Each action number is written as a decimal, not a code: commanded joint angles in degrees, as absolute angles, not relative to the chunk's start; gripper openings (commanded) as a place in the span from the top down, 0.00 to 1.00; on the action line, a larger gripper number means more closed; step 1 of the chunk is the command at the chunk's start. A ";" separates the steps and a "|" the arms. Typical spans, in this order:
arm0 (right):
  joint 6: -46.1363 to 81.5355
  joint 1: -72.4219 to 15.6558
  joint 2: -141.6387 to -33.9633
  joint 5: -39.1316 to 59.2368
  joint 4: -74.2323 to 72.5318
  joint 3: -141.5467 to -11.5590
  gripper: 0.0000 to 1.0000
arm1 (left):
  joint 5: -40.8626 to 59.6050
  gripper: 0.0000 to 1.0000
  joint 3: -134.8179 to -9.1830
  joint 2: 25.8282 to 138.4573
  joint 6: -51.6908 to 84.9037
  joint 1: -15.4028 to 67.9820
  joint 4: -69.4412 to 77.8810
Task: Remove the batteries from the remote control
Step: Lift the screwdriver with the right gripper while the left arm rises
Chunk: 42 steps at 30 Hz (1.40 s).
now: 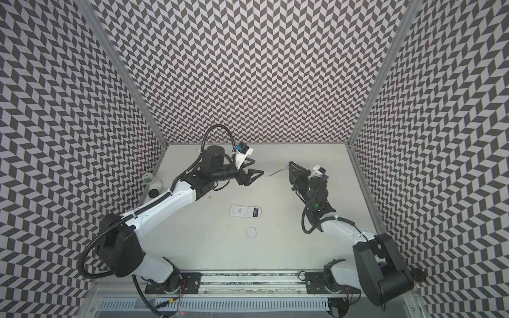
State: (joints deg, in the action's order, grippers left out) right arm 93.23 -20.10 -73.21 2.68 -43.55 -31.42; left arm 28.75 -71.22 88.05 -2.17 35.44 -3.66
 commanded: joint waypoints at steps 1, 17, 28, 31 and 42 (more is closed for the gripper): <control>99.04 -20.65 -71.74 0.45 -47.29 -31.19 1.00 | 27.60 0.24 -72.31 89.88 -4.20 38.00 -3.49; 101.39 -21.71 -71.96 1.05 -47.09 -30.18 1.00 | 21.55 0.42 -77.34 93.84 -4.99 42.33 -5.19; 100.81 -21.75 -72.74 0.39 -48.64 -29.46 1.00 | 22.22 0.77 -78.15 94.94 -5.32 43.31 -5.44; 101.61 -21.68 -73.21 1.02 -49.33 -29.27 1.00 | 21.49 0.84 -78.14 94.84 -5.50 43.78 -5.44; 97.13 -21.15 -71.34 -0.31 -50.82 -28.01 0.85 | 19.72 1.00 -77.04 93.69 -5.35 43.86 -5.82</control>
State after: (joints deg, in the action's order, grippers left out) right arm 96.47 -21.26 -73.03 0.40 -46.22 -28.91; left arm 19.77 -76.53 94.48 -5.50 43.42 -5.19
